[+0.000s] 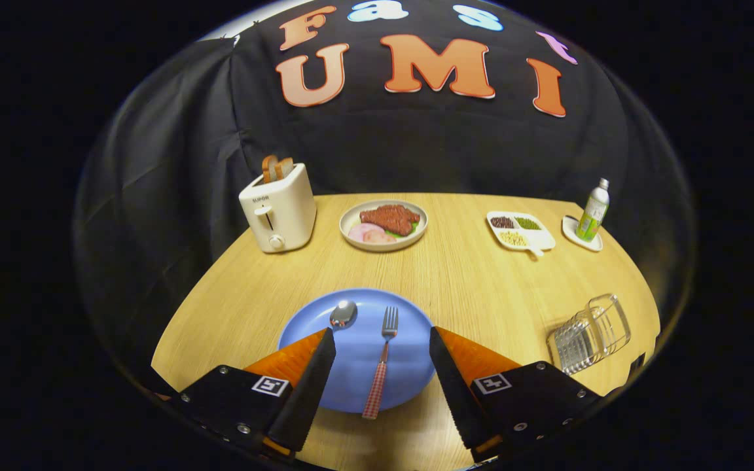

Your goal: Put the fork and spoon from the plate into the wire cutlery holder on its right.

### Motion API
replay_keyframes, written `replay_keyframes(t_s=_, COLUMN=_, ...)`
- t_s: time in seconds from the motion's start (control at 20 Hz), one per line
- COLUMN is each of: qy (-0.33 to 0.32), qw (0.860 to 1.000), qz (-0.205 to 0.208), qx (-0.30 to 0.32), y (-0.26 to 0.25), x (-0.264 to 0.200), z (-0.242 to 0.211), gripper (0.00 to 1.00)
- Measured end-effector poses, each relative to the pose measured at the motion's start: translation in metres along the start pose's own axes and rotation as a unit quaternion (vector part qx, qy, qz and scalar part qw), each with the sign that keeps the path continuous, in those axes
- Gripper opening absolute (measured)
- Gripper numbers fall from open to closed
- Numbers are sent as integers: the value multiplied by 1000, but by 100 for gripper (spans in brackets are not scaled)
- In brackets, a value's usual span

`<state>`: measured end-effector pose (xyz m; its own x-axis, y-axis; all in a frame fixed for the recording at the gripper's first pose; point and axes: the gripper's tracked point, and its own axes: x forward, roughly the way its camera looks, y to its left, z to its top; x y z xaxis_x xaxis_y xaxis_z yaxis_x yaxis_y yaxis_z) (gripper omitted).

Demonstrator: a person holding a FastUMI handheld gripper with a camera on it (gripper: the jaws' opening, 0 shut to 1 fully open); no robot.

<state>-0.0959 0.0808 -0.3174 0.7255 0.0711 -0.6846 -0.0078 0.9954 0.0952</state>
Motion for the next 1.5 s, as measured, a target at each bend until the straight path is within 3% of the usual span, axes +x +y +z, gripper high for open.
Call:
replay_keyframes(t_s=0.2, qy=35, qw=999, qz=-7, qx=7, y=5, x=7, z=-36, gripper=79)
replay_keyframes(t_s=0.6, qy=43, qw=999, qz=-19, qx=-7, y=2, x=26, z=-66, gripper=48)
replay_keyframes(t_s=1.05, qy=49, qw=998, qz=-23, qx=10, y=7, x=37, z=-67, gripper=13)
replay_keyframes(t_s=1.25, qy=56, qw=998, qz=-12, qx=33, y=9, x=34, z=-54, gripper=10)
replay_keyframes(t_s=1.5, qy=40, qw=999, qz=-13, qx=16, y=-1, x=14, z=-28, gripper=10)
